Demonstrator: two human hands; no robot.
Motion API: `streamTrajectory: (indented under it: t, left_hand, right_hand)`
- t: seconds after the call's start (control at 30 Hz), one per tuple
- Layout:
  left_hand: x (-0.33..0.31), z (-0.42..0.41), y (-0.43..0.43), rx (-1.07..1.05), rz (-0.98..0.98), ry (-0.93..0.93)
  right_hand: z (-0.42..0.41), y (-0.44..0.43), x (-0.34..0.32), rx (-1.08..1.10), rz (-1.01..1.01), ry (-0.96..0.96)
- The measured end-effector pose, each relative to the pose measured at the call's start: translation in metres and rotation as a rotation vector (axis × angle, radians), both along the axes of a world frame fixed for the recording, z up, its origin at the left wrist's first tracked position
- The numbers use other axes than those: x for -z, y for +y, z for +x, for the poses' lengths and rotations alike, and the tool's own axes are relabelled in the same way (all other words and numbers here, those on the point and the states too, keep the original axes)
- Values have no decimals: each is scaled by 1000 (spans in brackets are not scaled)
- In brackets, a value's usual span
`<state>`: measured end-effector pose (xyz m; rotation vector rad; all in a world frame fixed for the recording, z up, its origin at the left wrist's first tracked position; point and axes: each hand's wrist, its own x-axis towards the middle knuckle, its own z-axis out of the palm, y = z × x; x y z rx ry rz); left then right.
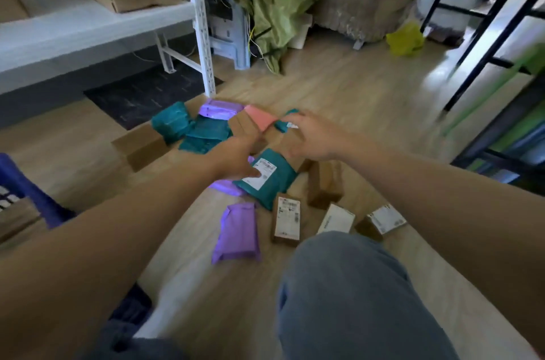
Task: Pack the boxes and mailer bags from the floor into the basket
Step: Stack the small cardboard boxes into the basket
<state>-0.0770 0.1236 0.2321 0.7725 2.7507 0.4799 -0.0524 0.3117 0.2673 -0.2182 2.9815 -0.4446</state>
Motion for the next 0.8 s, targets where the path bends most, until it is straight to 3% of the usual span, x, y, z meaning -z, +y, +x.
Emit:
streamTrajectory:
  t: [0.1, 0.53, 0.8]
  left_hand:
    - [29, -3, 35, 46, -9, -50]
    - [156, 8, 132, 80, -125, -305]
    - [216, 39, 164, -29, -118, -397]
  right_hand:
    - [1, 37, 21, 16, 55, -67]
    - [19, 155, 161, 137, -85, -315]
    - [32, 184, 230, -10, -3, -448]
